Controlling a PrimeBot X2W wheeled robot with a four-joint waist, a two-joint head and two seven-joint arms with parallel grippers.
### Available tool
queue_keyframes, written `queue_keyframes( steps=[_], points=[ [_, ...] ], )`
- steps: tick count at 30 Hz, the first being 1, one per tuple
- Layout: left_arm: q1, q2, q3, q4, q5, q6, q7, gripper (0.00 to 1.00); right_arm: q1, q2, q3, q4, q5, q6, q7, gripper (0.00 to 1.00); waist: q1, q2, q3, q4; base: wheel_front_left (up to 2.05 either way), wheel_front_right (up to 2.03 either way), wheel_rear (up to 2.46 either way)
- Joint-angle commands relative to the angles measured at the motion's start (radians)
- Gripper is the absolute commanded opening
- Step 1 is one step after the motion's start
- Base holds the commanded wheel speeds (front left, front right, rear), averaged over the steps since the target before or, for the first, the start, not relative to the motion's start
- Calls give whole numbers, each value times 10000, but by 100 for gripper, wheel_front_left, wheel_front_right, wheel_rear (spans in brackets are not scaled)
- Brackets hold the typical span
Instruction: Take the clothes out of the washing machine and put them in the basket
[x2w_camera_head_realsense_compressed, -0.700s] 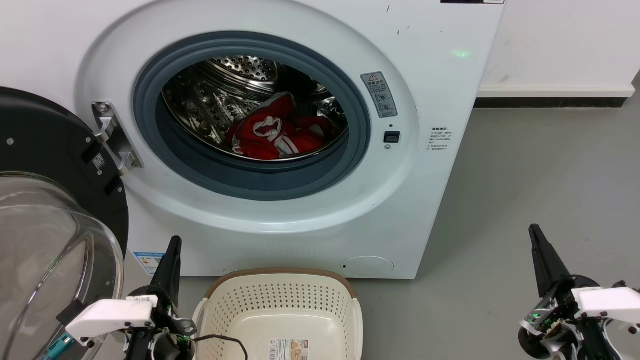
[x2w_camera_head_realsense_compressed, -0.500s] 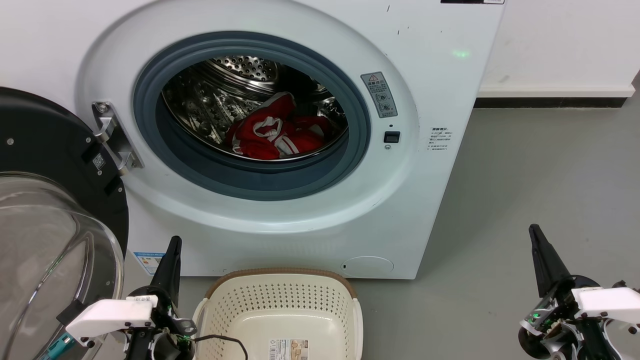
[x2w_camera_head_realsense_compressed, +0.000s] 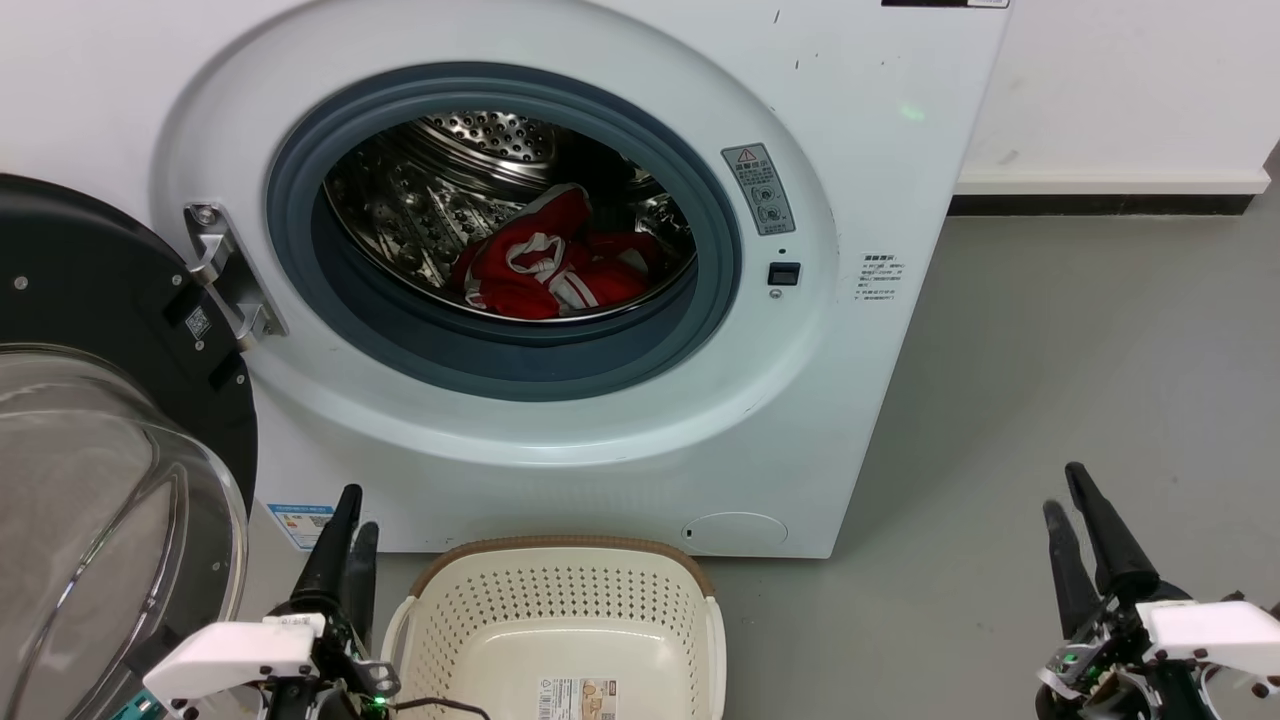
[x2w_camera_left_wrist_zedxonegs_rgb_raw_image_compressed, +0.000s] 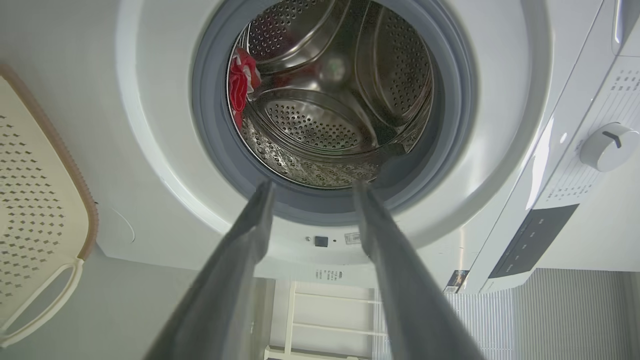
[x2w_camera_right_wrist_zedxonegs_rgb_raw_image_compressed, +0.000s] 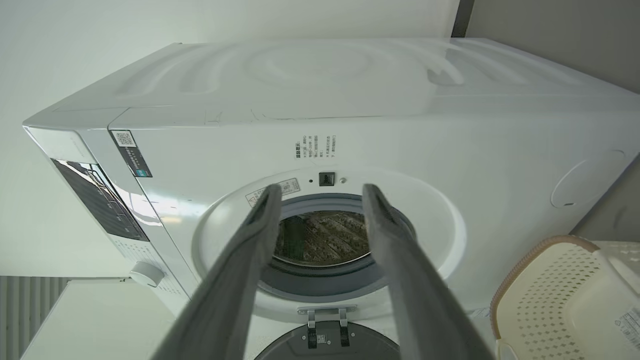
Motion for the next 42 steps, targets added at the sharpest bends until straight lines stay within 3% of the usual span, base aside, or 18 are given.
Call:
queue_keyframes(
  steps=[1,14,22,42],
  points=[
    [-194,16,-77,-163,32,-6,-93,100,-126,1,52,-180,-79,2,-104,100,0,-1,2,-3,0,0,0],
    [-369,20,-560,-424,1167,-9,-744,100,100,4,281,-732,-1254,2,-740,100,0,-1,-10,29,0,0,0],
    [-471,22,-809,-845,3027,-10,-1131,100,214,6,562,-1205,-3738,2,-1128,100,0,-1,-17,73,0,0,0],
    [-652,71,-1409,-1125,7333,-13,-1876,100,477,10,871,-1717,-8234,1,-1869,100,0,-1,-32,189,0,0,0]
  ],
)
